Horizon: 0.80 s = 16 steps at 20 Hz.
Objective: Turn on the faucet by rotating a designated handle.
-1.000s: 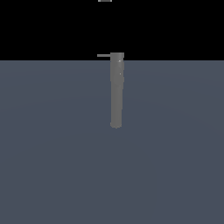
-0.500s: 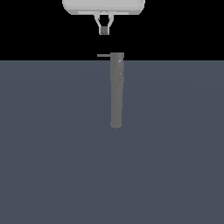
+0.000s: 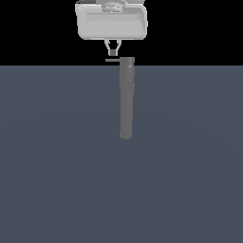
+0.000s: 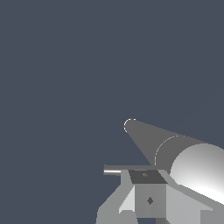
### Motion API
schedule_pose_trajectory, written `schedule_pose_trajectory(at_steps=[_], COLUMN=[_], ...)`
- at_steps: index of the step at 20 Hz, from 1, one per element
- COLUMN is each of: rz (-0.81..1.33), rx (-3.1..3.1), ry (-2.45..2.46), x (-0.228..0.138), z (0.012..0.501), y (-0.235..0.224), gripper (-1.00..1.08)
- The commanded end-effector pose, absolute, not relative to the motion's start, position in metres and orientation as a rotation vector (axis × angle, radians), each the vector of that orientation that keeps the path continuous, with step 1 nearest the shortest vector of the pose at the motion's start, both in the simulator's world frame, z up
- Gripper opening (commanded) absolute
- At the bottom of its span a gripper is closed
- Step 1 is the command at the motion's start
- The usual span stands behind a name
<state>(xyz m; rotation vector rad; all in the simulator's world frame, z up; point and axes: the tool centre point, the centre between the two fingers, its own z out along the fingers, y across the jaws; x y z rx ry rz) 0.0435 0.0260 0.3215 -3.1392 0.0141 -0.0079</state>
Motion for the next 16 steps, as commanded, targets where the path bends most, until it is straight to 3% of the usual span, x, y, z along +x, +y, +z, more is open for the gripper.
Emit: schedule_pose_trajectory(at_steps=[1,16], rz=[-0.007,0.0], rx=[-3.14,-3.142], ry=[0.018,0.025], x=[0.056,0.083], z=[0.314,0.301], y=[0.027,0.028], gripper=[-1.0,-1.0])
